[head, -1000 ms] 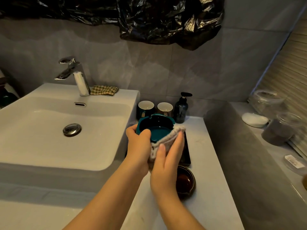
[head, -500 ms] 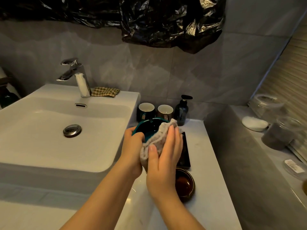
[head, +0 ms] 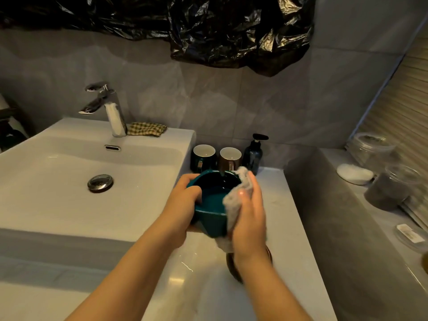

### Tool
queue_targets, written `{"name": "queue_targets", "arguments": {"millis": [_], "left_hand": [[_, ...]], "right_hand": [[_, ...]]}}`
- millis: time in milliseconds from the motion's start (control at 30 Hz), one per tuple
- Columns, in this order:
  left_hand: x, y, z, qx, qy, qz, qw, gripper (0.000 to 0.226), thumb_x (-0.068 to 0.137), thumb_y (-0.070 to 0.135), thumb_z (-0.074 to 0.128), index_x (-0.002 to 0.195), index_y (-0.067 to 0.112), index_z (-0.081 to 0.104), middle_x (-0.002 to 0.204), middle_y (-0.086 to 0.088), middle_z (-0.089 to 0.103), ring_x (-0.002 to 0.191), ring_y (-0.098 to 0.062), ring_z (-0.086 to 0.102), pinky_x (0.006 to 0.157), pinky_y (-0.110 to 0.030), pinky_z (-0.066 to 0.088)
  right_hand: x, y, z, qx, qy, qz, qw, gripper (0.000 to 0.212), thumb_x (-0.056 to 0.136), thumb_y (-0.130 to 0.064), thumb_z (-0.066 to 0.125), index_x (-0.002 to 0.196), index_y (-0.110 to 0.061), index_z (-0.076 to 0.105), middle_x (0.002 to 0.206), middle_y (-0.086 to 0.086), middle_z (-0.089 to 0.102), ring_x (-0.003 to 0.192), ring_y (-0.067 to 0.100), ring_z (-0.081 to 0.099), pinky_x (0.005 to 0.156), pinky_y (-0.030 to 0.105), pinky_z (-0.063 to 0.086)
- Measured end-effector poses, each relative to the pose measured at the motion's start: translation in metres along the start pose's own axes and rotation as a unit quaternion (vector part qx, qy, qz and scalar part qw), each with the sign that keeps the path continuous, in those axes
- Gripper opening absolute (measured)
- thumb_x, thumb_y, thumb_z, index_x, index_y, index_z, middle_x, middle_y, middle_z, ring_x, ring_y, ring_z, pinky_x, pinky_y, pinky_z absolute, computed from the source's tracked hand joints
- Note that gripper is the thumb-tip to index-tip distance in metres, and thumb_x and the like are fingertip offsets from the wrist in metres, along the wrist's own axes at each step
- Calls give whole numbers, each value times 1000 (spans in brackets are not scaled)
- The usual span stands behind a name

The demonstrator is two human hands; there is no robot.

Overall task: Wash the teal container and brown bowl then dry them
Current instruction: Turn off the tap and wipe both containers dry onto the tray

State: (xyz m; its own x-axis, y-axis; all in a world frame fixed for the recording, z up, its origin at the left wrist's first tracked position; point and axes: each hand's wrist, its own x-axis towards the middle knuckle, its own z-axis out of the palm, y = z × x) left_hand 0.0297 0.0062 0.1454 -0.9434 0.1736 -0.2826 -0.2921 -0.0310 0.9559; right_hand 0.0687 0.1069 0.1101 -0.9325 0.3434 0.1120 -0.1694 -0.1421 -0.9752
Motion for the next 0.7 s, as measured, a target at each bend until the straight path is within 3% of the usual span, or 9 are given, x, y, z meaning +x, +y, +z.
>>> {"name": "queue_targets", "arguments": {"millis": [67,100,267,333,400,500,567,633,700], "left_hand": [[-1,4,-7,67,-53,1,996,43,79,-1,35,108,25,54,100,-11,59,85,-26,57,48,-24,46],[0,6,-11,79,-71,-3,994,44,80,0,35,110,25,55,102,-12,60,87,-26,58,51,-24,46],[9,13,-17,42,-36,-26,998,26,81,9,46,100,24,58,100,-11,63,87,-27,59,64,-29,46],[7,4,-17,3,0,-17,1000,18,85,23,56,103,25,55,104,-7,63,91,-25,61,64,-31,49],[2,-9,-10,-64,15,-3,998,29,86,37,58,111,26,51,110,-6,62,98,-26,62,66,-37,56],[0,-26,10,-159,44,2,986,36,87,25,59,121,27,47,112,-6,61,101,-26,62,69,-39,56],[10,-31,17,-181,82,-9,980,36,89,17,52,124,27,47,112,-8,62,100,-27,63,71,-38,55],[22,-31,16,-209,100,-16,973,43,85,9,44,128,18,48,113,-16,62,101,-32,63,74,-39,55],[27,-30,13,-198,128,-31,971,49,80,3,41,129,8,43,110,-20,59,100,-35,61,75,-38,53]], "right_hand": [[17,-11,-15,111,-44,172,978,46,86,-47,44,122,-23,58,126,18,58,115,33,56,101,50,44],[20,-11,-18,108,-58,213,969,48,83,-48,47,120,-19,60,121,19,61,112,35,58,100,52,44],[6,-7,-6,77,-55,149,984,51,78,-28,52,129,-27,52,118,9,63,108,26,62,93,51,50],[7,-7,-5,57,6,130,990,36,88,-22,52,123,-22,58,110,9,65,102,25,63,89,48,53],[10,-6,-3,48,83,119,988,27,94,-19,47,116,-17,62,99,8,66,95,25,64,86,44,55],[9,-2,7,1,119,78,990,32,94,-26,43,125,-22,53,109,4,63,101,20,62,90,44,53],[-1,7,14,-101,101,5,990,49,89,-42,39,137,-30,40,135,1,50,121,16,50,102,43,44],[-19,20,22,-212,55,-73,973,68,84,-52,31,145,-40,6,156,-10,13,142,12,20,116,36,26],[-34,28,27,-275,22,-106,955,65,79,-59,20,132,-51,-18,149,-26,-16,144,4,0,118,30,14]]}}
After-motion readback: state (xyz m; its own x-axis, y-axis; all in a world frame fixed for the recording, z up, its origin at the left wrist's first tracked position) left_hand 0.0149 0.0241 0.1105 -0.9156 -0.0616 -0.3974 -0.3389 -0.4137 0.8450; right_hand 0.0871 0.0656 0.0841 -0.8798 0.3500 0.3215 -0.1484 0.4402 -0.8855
